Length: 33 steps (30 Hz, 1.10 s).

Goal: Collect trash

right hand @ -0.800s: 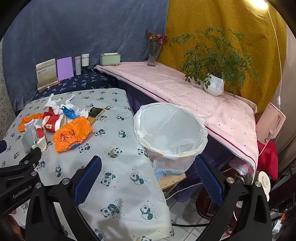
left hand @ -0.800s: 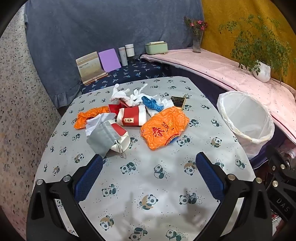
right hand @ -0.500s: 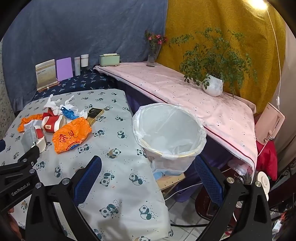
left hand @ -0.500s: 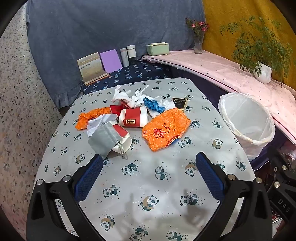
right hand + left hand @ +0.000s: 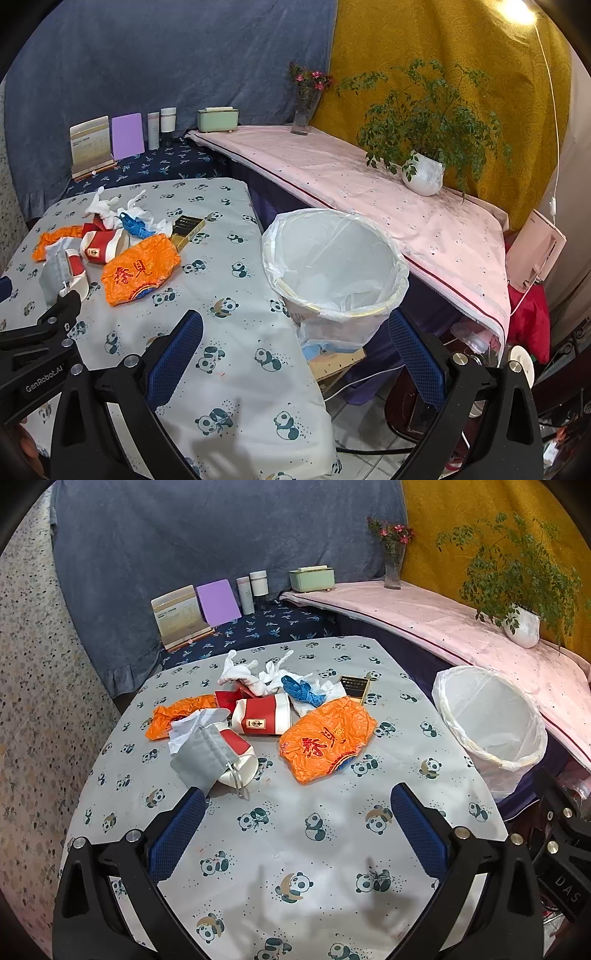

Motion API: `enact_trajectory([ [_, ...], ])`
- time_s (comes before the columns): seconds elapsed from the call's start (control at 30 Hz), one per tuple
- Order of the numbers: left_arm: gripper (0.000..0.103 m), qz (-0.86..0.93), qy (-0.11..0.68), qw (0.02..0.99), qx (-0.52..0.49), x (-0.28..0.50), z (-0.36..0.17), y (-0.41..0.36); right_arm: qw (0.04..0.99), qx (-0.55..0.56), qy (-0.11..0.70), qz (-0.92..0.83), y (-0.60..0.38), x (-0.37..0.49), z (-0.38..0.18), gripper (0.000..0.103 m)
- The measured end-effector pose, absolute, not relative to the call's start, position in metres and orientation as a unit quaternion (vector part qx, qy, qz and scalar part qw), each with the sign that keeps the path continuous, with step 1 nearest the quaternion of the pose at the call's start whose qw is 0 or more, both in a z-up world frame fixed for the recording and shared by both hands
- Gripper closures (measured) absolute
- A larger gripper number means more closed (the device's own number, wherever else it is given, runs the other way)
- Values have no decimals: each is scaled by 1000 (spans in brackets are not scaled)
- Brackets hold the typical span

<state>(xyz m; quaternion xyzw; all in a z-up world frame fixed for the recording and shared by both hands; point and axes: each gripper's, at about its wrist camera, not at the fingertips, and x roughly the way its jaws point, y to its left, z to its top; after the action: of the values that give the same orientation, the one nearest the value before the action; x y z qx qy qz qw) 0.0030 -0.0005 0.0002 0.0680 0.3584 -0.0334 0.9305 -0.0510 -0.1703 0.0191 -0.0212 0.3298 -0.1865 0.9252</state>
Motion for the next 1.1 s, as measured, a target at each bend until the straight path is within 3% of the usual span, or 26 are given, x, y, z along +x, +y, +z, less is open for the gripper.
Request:
enact_trajectory([
  [1.1, 7, -46, 342, 936, 70, -2, -2, -5, 923, -19, 330, -196, -171, -53, 16, 7],
])
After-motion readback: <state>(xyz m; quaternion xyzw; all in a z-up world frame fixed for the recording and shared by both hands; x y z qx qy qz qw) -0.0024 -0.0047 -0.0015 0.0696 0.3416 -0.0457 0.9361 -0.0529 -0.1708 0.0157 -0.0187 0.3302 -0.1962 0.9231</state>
